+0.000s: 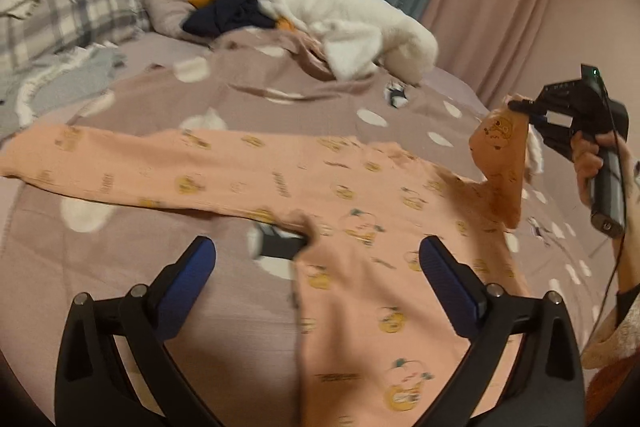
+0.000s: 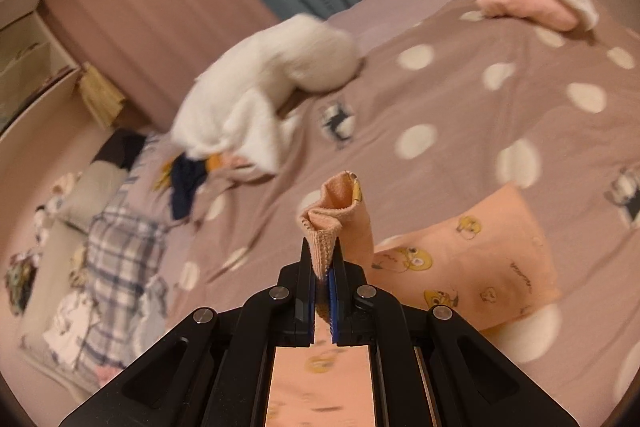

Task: Fold small clothes
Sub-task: 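Lift the sleeve with the right gripper and fold it across the garment body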

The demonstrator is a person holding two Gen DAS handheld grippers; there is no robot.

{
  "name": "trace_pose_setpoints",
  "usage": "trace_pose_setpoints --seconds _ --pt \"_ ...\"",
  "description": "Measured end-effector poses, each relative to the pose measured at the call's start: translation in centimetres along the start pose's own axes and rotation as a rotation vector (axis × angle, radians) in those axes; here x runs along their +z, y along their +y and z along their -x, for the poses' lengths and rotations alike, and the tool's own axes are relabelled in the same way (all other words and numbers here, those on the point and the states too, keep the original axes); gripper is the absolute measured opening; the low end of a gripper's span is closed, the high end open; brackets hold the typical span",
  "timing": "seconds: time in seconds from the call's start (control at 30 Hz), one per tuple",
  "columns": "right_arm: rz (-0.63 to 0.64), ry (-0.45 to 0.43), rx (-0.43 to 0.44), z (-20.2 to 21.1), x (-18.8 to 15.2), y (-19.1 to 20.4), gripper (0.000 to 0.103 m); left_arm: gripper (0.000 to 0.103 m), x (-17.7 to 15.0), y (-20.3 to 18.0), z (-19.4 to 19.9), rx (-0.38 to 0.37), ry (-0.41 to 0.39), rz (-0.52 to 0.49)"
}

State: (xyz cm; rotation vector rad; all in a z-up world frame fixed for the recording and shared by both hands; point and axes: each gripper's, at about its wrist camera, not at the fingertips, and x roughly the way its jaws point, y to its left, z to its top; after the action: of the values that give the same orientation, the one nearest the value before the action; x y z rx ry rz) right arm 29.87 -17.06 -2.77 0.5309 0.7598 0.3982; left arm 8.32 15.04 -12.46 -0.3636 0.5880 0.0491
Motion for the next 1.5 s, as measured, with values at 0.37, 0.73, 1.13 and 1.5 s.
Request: trace_pose_setpoints --seconds 0.37,0.73,1.13,1.5 --pt "0.069 0.139 0.055 -6.1 -4.5 7.8 0.007 0.102 -0.1 6.4 1.5 0.022 -0.016 0.195" --pt "0.217 0.243 -0.003 -12.5 -9.9 13.2 0.007 0.102 -0.1 7.7 1.9 0.053 -0.01 0.214" --pt "0.29 0.583 0.169 -15.7 -15.7 13.8 0.046 0.102 -0.6 9.7 1.5 0.103 0.02 0.271" --pt "0.394 0.394 0.036 -9.6 -12.8 9.6 0.064 0.102 -0.6 9.6 0.5 0.158 0.037 0.23"
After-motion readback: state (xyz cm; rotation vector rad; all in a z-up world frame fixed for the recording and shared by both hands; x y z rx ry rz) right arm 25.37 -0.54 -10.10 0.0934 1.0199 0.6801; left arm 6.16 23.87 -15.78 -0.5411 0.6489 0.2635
